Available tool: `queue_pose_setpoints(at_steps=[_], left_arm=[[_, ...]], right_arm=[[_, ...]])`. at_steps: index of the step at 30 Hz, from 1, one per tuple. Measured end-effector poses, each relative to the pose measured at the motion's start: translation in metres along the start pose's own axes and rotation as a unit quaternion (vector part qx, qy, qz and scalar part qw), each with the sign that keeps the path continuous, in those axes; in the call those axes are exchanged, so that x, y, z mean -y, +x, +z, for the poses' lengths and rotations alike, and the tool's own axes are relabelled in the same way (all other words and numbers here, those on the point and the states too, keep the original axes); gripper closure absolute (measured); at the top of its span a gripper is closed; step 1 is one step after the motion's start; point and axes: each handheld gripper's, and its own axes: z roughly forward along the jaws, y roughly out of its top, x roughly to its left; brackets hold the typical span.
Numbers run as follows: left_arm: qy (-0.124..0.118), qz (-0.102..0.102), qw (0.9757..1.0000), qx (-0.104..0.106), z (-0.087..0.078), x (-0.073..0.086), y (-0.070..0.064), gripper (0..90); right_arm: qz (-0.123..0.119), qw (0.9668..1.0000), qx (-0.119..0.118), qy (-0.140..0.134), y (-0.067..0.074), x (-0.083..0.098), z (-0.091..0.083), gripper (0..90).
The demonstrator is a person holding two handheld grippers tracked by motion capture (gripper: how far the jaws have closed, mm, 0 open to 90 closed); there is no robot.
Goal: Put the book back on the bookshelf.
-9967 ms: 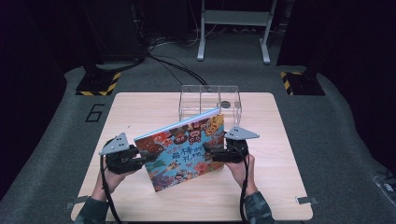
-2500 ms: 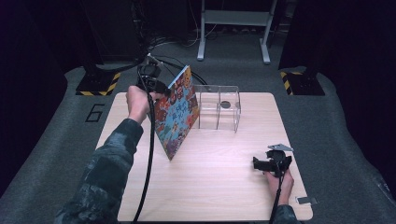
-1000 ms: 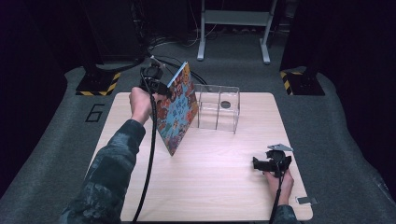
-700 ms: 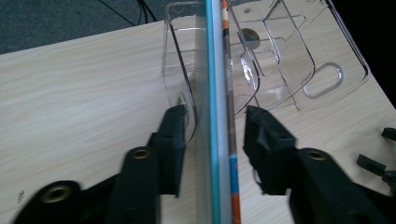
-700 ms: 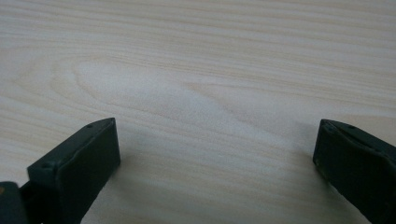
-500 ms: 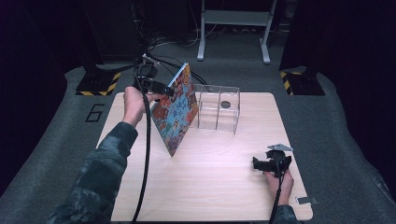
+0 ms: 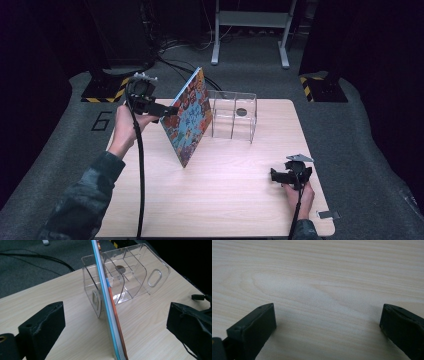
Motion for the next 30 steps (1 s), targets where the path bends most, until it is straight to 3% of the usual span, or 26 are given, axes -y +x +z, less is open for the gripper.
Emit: queue_pose_setpoints(at_steps=[4, 7, 18, 25, 30], left_arm=[[-0.013, 0.015, 0.9998, 0.003, -0.014, 0.017, -0.002, 0.1], [-0.021, 0.028, 0.9993, -0.012, -0.021, 0.030, -0.004, 0.0], [-0.040, 0.035, 0.9984, -0.022, -0.036, 0.084, -0.005, 0.0], [-0.024, 0.031, 0.9984, -0.039, -0.031, 0.134, -0.002, 0.0], [0.006, 0.023, 0.9986, -0.046, -0.018, 0.174, 0.003, 0.0]], right_arm=[[-0.001, 1.0000, -0.001, -0.001, 0.000, 0.000, 0.000, 0.0], [-0.004, 1.0000, 0.000, 0.000, 0.000, 0.000, 0.000, 0.0], [-0.002, 1.0000, 0.000, -0.001, 0.000, 0.000, 0.000, 0.0], [0.000, 1.0000, -0.002, -0.001, 0.001, 0.000, 0.000, 0.0], [-0.001, 1.0000, -0.002, -0.001, 0.001, 0.000, 0.001, 0.0]])
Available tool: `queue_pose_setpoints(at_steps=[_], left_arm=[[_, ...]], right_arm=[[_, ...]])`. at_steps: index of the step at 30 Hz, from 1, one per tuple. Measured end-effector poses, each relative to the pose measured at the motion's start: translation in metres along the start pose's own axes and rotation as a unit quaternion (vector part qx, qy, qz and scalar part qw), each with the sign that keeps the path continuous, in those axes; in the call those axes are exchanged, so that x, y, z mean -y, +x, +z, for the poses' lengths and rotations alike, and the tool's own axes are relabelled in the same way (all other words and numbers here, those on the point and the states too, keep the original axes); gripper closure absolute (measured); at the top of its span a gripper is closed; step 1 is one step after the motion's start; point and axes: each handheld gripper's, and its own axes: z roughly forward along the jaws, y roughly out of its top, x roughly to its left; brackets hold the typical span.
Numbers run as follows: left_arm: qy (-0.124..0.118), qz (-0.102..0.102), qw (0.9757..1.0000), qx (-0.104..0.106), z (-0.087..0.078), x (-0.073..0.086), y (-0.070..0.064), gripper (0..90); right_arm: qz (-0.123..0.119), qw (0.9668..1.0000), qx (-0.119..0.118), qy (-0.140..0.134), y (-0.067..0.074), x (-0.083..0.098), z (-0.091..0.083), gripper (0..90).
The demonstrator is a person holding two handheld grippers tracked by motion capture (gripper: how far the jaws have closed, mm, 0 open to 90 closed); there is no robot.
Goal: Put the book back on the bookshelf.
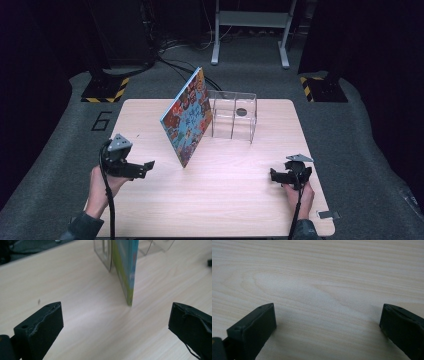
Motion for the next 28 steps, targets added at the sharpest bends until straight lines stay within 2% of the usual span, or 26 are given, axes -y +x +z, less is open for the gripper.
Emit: queue_pose_setpoints(at_steps=[2, 5, 6, 7, 10, 11, 12, 13, 15, 16, 17, 19, 20, 22, 23, 25, 26, 28], left_arm=[[0.010, -0.011, 0.9999, -0.001, 0.008, 0.019, 0.001, 0.0], [0.025, -0.014, 0.9996, -0.006, 0.020, 0.041, 0.004, 0.0], [0.025, -0.022, 0.9994, 0.004, 0.024, 0.050, 0.005, 0.0], [0.025, -0.021, 0.9995, 0.003, 0.028, 0.058, 0.006, 0.0], [0.039, -0.018, 0.9991, -0.009, 0.040, 0.080, 0.009, 0.0], [0.043, -0.020, 0.9988, -0.013, 0.045, 0.088, 0.011, 0.0], [0.044, -0.028, 0.9984, -0.019, 0.051, 0.096, 0.012, 0.0], [0.052, -0.027, 0.9981, -0.021, 0.054, 0.102, 0.013, 0.0], [0.055, -0.032, 0.9975, -0.031, 0.061, 0.111, 0.015, 0.0], [0.049, -0.029, 0.9978, -0.035, 0.063, 0.116, 0.016, 0.0], [0.035, -0.036, 0.9981, -0.037, 0.065, 0.120, 0.015, 0.0], [0.034, -0.029, 0.9981, -0.042, 0.066, 0.125, 0.016, 0.0], [0.028, -0.037, 0.9982, -0.039, 0.067, 0.127, 0.016, 0.0], [0.023, -0.032, 0.9979, -0.051, 0.066, 0.128, 0.017, 0.0], [0.021, -0.035, 0.9977, -0.053, 0.066, 0.128, 0.017, 0.0], [0.023, -0.037, 0.9978, -0.050, 0.067, 0.128, 0.018, 0.0], [0.035, -0.037, 0.9978, -0.042, 0.065, 0.127, 0.019, 0.0], [0.034, -0.037, 0.9978, -0.042, 0.065, 0.127, 0.019, 0.0]], right_arm=[[-0.001, 1.0000, -0.001, 0.000, 0.000, 0.000, 0.000, 0.0], [-0.002, 1.0000, -0.003, 0.000, 0.000, 0.000, 0.000, 0.2], [-0.004, 1.0000, -0.003, -0.001, 0.000, 0.000, 0.000, 0.2], [-0.006, 1.0000, -0.002, -0.002, 0.000, 0.000, 0.000, 0.2], [-0.006, 1.0000, -0.002, -0.002, 0.000, 0.000, 0.000, 0.1], [0.003, 1.0000, -0.002, 0.001, 0.002, 0.000, 0.000, 0.1], [0.004, 1.0000, -0.002, 0.001, 0.002, 0.000, 0.000, 0.1], [0.004, 1.0000, -0.002, 0.000, 0.002, 0.000, 0.000, 0.0], [0.000, 1.0000, -0.003, 0.003, 0.001, 0.000, 0.000, 0.0], [0.000, 1.0000, -0.003, 0.002, 0.001, 0.000, 0.000, 0.0], [0.000, 1.0000, -0.003, 0.004, 0.001, 0.000, 0.000, 0.0], [0.000, 1.0000, -0.003, 0.002, 0.001, 0.000, 0.000, 0.0], [-0.007, 1.0000, -0.003, 0.001, 0.000, 0.000, 0.000, 0.0], [-0.009, 1.0000, -0.003, 0.001, 0.000, 0.000, 0.000, 0.0], [-0.009, 1.0000, -0.004, 0.001, 0.000, 0.000, 0.000, 0.0], [-0.004, 1.0000, -0.001, 0.000, 0.000, 0.000, 0.001, 0.0], [-0.004, 1.0000, -0.001, 0.000, 0.000, 0.000, 0.001, 0.0], [-0.004, 1.0000, -0.001, 0.000, 0.000, -0.001, 0.001, 0.0]])
